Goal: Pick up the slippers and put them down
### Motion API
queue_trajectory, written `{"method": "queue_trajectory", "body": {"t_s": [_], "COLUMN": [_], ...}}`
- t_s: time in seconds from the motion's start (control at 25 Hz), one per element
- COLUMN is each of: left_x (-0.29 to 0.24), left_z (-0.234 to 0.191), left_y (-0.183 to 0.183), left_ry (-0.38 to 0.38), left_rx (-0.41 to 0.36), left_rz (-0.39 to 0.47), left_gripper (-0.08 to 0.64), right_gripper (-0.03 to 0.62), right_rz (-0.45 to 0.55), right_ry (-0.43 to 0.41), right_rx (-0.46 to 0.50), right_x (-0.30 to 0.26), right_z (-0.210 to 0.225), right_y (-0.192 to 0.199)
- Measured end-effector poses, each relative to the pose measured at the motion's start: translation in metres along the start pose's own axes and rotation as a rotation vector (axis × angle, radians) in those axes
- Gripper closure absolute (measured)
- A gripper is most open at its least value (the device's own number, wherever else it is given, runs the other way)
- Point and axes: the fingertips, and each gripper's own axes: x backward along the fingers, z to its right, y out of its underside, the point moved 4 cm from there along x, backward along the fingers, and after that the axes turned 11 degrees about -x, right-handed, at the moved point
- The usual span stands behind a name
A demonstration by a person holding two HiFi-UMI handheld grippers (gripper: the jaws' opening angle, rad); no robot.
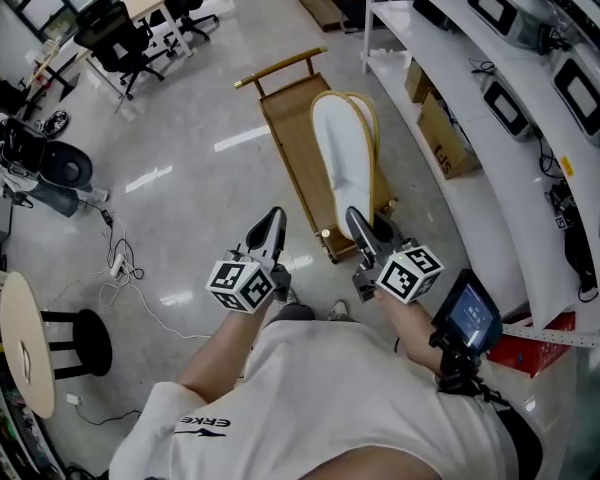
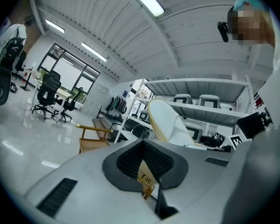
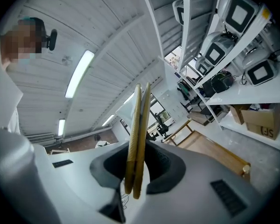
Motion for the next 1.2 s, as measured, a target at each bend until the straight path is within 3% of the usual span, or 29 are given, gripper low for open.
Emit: {"method": "queue_trajectory", "body": {"t_s": [0.36, 1.2], "left_x": [0.03, 0.136], "left_z": [-0.044, -0.234], "left_y": [-0.016, -0.056], "left_ry": [-0.07, -0.138], "left_rx": [0.003, 0.031], "left_rz": [0.045, 0.106], "left_gripper": [0.557, 0.557], "right_gripper": [0.522, 0.522], "right_rz": [-0.059, -0.087], "right_ry": [-0.068, -0.103], "right_rx": [0.021, 0.025], "right_x": [-0.049, -0.212], "right_z": [-0.031, -0.14], "right_y": [0.021, 0.128]}}
